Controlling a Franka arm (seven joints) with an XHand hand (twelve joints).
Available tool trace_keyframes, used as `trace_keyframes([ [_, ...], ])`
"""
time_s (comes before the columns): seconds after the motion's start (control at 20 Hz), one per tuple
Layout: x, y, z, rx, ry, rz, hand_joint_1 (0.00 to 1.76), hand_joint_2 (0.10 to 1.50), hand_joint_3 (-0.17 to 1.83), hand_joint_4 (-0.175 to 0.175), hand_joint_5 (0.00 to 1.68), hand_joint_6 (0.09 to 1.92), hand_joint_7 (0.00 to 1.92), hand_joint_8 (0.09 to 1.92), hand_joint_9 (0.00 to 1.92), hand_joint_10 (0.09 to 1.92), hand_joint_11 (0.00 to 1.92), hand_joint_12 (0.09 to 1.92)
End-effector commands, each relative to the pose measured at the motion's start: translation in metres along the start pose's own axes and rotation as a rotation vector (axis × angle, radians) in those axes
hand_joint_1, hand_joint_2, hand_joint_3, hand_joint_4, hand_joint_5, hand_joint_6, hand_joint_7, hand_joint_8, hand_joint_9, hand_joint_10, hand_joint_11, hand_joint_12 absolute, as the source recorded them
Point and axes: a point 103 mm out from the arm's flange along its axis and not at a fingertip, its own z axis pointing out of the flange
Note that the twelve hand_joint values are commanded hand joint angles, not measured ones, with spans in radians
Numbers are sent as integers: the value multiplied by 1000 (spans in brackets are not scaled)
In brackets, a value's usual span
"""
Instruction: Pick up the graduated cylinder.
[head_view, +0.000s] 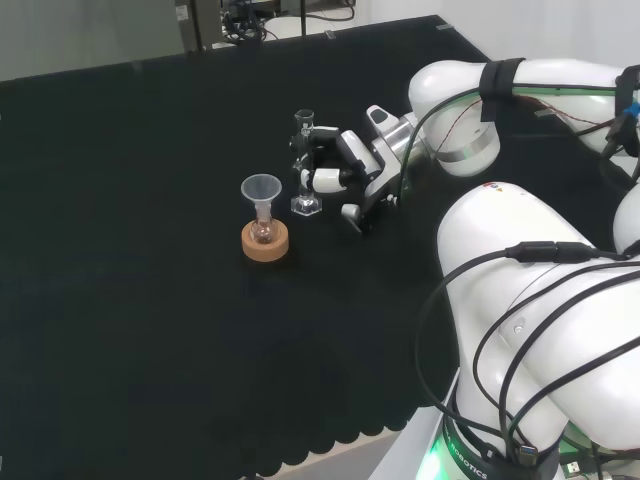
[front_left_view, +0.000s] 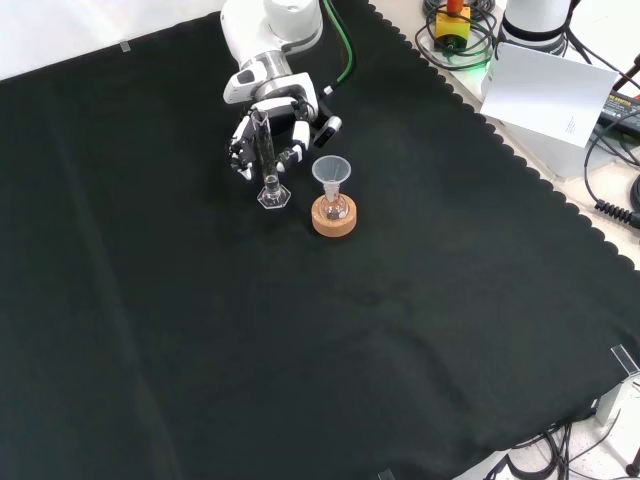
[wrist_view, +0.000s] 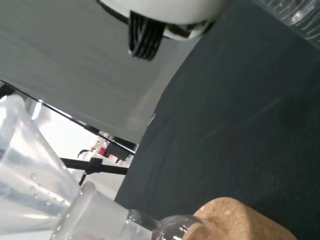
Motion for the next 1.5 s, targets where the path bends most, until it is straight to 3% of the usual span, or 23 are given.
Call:
trace_keyframes([
  [0.05,0,-1,1,-9,20,1,1111,670,679,-10,712,724,646,647,954,359,636,1170],
  [0.5,1,-3,-2,-24,8,2,1101,667,686,-6,729,743,671,673,970,391,650,1194],
  [0.75,2,-1,-3,-40,-5,10,1125,715,676,5,845,675,792,629,1102,352,731,1147],
  [0.85,3,0,-2,-45,-26,15,1112,897,394,-13,943,885,891,617,1187,322,784,1127],
  [0.95,3,0,-5,-48,-30,25,1121,1003,182,-36,1010,920,1033,556,1294,258,876,1075],
  [1.05,3,0,-9,-48,-41,29,1215,1064,61,-128,1010,938,1042,798,1359,200,962,1023],
  [1.15,4,1,-15,-36,-57,25,1252,1087,19,-164,1003,951,1031,914,1384,175,1011,1006],
  [1.5,9,3,-28,5,-84,-1,1265,1095,4,-175,999,955,1025,956,1400,158,1049,990],
])
